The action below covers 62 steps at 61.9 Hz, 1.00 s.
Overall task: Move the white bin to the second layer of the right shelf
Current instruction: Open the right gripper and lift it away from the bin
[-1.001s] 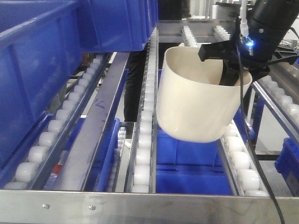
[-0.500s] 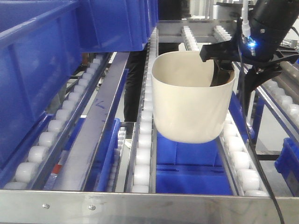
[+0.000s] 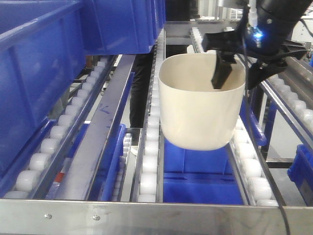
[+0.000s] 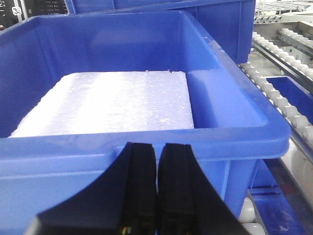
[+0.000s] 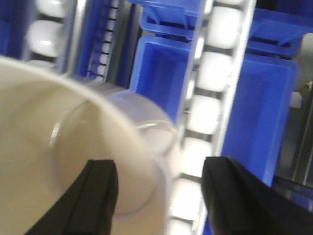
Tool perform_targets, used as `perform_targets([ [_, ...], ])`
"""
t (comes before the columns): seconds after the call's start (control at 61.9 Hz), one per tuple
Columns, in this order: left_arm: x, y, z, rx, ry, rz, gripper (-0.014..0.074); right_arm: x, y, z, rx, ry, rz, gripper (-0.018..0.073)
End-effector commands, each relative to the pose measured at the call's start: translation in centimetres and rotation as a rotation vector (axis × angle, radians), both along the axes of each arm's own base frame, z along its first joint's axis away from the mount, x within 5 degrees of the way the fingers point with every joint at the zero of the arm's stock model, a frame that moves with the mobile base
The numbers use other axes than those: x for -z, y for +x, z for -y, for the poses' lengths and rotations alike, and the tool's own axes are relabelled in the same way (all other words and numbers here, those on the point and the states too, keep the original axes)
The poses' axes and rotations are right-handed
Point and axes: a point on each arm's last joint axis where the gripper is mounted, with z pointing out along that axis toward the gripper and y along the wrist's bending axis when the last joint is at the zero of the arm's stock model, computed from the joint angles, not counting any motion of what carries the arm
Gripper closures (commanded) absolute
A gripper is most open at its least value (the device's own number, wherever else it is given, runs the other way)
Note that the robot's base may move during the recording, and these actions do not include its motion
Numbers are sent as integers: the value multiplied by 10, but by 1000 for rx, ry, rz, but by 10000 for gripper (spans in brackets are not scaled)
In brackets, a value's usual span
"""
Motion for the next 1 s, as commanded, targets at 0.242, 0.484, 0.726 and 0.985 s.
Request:
perform_targets([
  [0.242, 4, 0, 0, -3, -17, 60, 512, -68, -15, 2, -7, 75, 238, 72],
  [0.484, 4, 0, 0, -3, -17, 60, 512, -99, -34, 10, -18, 67, 316, 74],
  [0.726, 4, 0, 0, -3, -17, 60, 512, -143, -88, 32, -19, 78, 494, 503],
  [0.985, 4, 0, 0, -3, -17, 60, 512, -138, -169, 78, 82, 111, 715, 510],
])
